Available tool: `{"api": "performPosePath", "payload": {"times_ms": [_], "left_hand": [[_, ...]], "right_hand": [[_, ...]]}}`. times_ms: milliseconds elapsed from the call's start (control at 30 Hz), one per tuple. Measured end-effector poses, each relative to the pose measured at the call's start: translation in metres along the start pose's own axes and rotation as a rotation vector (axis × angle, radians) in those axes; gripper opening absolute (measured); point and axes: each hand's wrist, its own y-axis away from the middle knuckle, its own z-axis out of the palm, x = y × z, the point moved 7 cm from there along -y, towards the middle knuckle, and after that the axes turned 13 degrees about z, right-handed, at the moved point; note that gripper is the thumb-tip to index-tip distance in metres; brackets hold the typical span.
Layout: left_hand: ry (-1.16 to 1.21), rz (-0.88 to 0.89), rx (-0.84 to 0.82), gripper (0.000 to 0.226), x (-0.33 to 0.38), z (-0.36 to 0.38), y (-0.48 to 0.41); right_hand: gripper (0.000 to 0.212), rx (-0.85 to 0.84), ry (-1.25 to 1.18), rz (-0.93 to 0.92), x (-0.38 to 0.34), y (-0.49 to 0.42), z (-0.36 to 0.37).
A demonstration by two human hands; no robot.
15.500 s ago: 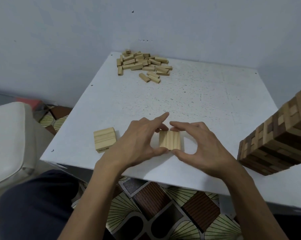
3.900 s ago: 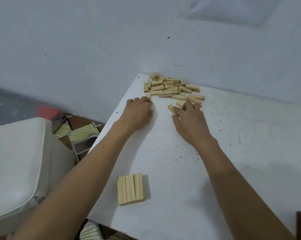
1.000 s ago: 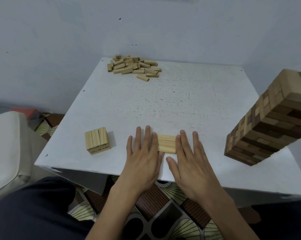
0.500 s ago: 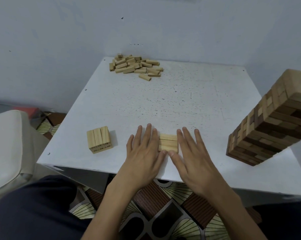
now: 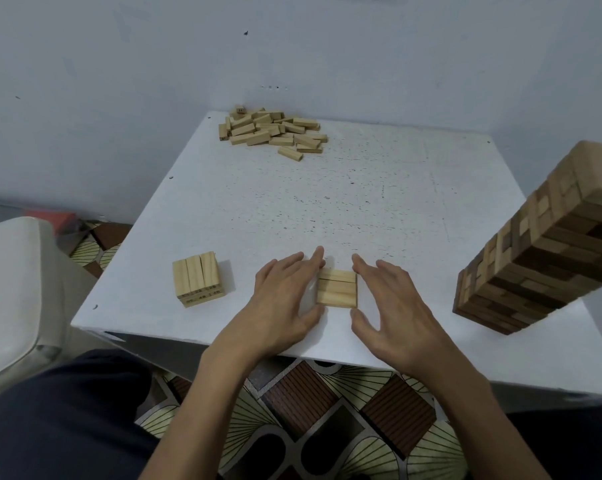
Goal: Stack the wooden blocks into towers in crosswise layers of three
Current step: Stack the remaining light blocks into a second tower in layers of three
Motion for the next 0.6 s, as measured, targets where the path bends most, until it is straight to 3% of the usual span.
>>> {"api": "performPosePath", "payload": {"times_ms": [600], "left_hand": [[-0.006,-0.016,0.062,0.079,-0.0051,0.0029,-0.002]], "right_hand": [[0.073,0.093,-0.02,-0.034,-0.002,-0.003,-0.0014]]}}
